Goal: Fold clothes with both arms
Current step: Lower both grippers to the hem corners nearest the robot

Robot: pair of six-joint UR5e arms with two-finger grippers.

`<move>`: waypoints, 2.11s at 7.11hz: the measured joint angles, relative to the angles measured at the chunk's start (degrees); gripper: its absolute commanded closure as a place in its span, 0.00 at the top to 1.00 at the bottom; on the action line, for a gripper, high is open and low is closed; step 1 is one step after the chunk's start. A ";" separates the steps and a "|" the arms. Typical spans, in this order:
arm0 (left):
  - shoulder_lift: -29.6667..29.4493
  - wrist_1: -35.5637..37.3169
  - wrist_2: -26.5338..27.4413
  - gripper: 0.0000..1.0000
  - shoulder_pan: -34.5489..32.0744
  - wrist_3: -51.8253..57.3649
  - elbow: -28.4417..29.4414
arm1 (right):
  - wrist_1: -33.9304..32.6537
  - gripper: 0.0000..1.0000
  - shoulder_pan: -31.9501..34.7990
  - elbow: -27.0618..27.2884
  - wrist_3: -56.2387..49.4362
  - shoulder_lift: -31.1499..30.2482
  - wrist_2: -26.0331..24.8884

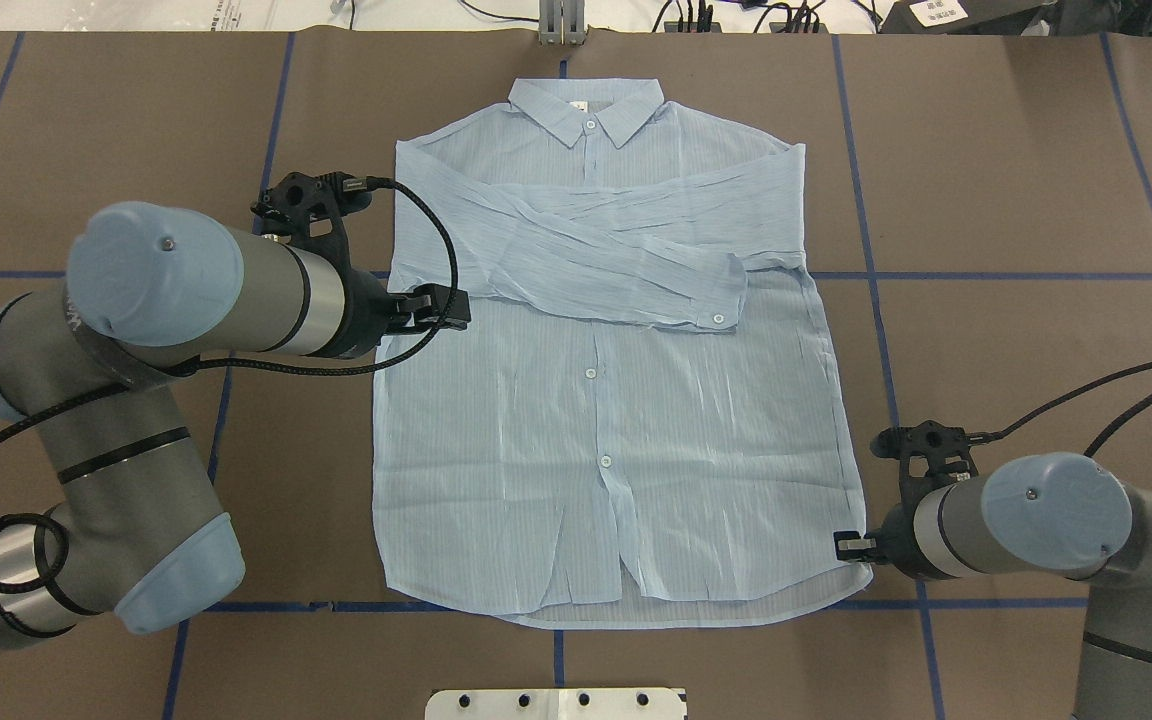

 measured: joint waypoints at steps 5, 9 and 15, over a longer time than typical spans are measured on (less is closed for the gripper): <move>6.46 -0.19 -0.26 0.98 0.66 -1.29 -1.67 | 0.19 0.00 0.92 1.47 0.19 0.06 -0.66; 10.88 0.44 0.43 0.81 10.13 -11.46 -1.13 | 0.37 0.00 1.71 2.85 0.20 0.86 -0.05; 7.03 8.41 1.82 0.64 15.65 -12.14 0.87 | 0.35 0.00 2.23 3.18 0.19 0.97 0.26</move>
